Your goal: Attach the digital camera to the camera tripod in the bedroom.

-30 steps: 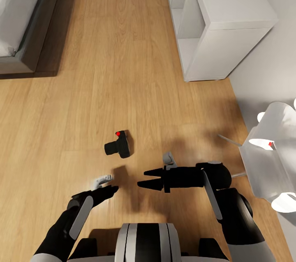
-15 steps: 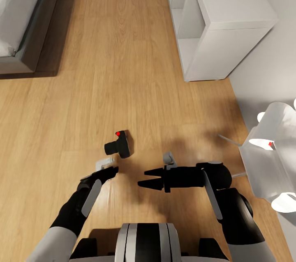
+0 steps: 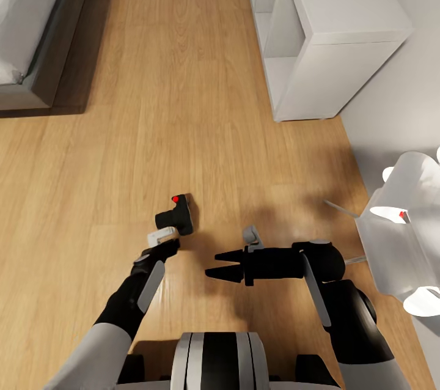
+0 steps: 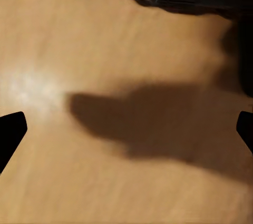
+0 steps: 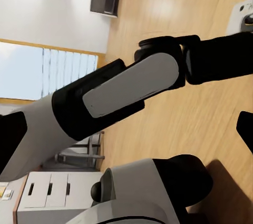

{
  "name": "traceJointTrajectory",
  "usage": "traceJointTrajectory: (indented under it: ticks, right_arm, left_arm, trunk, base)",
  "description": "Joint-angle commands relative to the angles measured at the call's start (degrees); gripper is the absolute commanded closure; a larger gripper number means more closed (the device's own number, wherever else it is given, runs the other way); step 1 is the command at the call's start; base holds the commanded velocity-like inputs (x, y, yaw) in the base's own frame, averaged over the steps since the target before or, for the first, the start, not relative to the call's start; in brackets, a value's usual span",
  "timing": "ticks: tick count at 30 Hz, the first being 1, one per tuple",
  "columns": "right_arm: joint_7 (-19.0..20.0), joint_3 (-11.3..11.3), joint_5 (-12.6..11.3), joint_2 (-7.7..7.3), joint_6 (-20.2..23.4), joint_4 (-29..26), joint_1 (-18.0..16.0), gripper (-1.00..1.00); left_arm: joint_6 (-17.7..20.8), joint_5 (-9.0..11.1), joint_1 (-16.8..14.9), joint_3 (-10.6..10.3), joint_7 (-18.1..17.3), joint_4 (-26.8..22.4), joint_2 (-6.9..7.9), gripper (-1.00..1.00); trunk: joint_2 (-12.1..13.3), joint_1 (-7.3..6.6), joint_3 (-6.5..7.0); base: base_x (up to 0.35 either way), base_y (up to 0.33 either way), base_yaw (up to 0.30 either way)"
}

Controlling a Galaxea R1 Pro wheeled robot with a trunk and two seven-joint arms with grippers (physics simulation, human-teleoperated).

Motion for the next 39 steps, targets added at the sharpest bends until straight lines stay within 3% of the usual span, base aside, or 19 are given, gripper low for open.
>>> traceJointTrajectory:
  ticks: [1, 8, 13, 27, 39]
  right_arm:
    - [0.05, -0.02, -0.12, 0.01, 0.53, -0.01, -0.02, -1.0]
    - [0.05, -0.07, -0.12, 0.01, 0.53, -0.01, -0.02, -1.0]
    - [0.05, -0.1, -0.12, 0.01, 0.53, 0.0, -0.01, -1.0]
    - [-0.05, -0.11, -0.12, 0.01, 0.53, 0.0, -0.01, -1.0]
    - [-0.07, -0.13, 0.51, -0.01, 0.53, -0.05, -0.01, -1.0]
  left_arm:
    - [-0.43, -0.08, -0.95, -0.16, 1.25, 1.53, -0.27, -1.0]
    - [-1.92, -2.68, -3.07, -0.12, 2.79, 6.13, -1.09, -1.0]
    - [-3.38, -3.45, -3.48, -0.13, 3.07, 7.76, -1.36, -1.0]
    - [-12.92, -3.5, -3.67, 0.01, 4.41, 12.85, -1.73, -1.0]
    - [-13.98, -3.65, -3.67, 0.01, 4.8, 14.7, -1.84, -1.0]
  trunk:
    - [-0.01, -0.01, -0.03]
    - [-0.01, -0.01, -0.03]
    - [-0.01, -0.01, -0.03]
    - [-0.01, -0.01, -0.03]
    - [-0.01, -0.01, -0.03]
  base:
    - [0.0, 0.0, 0.0]
    - [0.0, 0.0, 0.0]
    - [0.0, 0.0, 0.0]
    - [0.0, 0.0, 0.0]
    - [0.0, 0.0, 0.0]
